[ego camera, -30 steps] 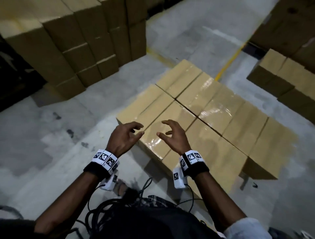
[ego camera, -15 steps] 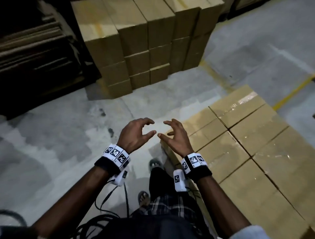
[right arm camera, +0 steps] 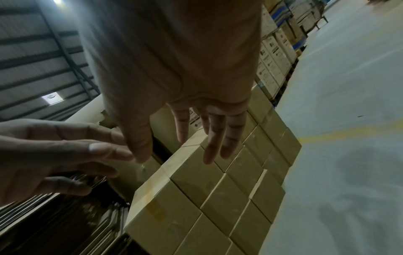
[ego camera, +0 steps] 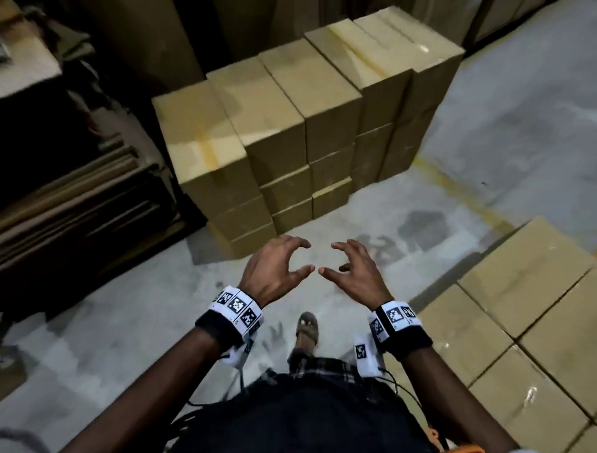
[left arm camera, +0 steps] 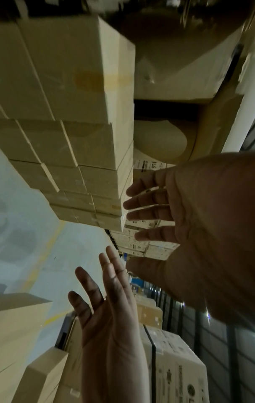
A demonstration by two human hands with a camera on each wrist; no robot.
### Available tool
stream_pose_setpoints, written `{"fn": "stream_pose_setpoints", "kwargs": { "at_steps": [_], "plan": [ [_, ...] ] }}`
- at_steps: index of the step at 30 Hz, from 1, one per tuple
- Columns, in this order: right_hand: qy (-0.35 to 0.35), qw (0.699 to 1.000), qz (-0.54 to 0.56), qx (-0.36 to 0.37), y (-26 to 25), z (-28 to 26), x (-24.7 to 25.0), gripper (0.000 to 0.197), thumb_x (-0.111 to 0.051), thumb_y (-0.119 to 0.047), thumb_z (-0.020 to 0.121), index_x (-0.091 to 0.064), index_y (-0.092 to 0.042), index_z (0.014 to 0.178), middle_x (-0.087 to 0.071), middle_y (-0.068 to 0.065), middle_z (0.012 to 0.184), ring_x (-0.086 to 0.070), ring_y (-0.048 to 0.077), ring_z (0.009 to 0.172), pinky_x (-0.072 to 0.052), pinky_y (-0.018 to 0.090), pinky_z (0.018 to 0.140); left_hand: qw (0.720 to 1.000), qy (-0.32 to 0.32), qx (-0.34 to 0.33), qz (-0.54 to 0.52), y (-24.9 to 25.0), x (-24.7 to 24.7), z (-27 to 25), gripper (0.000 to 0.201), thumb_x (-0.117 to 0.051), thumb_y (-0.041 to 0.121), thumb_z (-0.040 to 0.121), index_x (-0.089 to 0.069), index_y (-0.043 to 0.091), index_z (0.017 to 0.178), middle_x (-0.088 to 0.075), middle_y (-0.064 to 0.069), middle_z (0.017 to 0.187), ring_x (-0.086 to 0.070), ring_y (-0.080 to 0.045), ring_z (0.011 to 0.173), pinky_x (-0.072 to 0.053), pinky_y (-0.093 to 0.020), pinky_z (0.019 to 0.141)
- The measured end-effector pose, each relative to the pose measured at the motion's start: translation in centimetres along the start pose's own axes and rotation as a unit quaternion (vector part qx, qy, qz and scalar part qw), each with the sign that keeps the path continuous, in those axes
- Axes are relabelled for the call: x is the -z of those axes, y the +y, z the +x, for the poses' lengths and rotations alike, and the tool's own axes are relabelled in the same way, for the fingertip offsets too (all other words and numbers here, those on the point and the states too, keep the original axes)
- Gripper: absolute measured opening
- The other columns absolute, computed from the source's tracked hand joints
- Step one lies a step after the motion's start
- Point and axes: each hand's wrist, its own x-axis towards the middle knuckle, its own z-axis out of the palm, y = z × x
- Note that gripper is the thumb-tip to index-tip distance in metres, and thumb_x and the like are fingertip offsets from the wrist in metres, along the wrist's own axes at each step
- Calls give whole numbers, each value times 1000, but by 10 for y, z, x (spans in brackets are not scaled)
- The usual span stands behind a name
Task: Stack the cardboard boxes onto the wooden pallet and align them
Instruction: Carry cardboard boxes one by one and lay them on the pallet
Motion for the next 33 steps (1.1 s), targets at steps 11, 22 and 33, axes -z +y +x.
{"fn": "stream_pose_setpoints", "kwargs": {
  "at_steps": [11,22,33],
  "plan": [
    [123,990,45,-54,2,155,120,64,-81,-46,85,-55,-32,142,-35,-1,158,-67,17,102,-55,34,94,994,-53,-91,-7,40,9,243,50,-64,60,93,-58,34,135,-62,5,138,-55,-19,127,-46,-39,101],
    [242,957,56,-148,63,316,319,66,-80,-50,85,-53,-36,144,-29,-2,162,-67,20,104,-55,34,93,965,-111,-237,-2,159,-8,551,47,-65,56,93,-58,35,135,-61,7,139,-55,-17,124,-45,-35,97],
    [420,876,87,-220,152,396,540,63,-82,-44,83,-56,-37,139,-30,-4,161,-67,15,100,-53,38,95,899,-210,-384,2,374,-73,798,47,-64,56,91,-59,34,133,-63,6,137,-56,-19,126,-47,-39,103]
  ]
}}
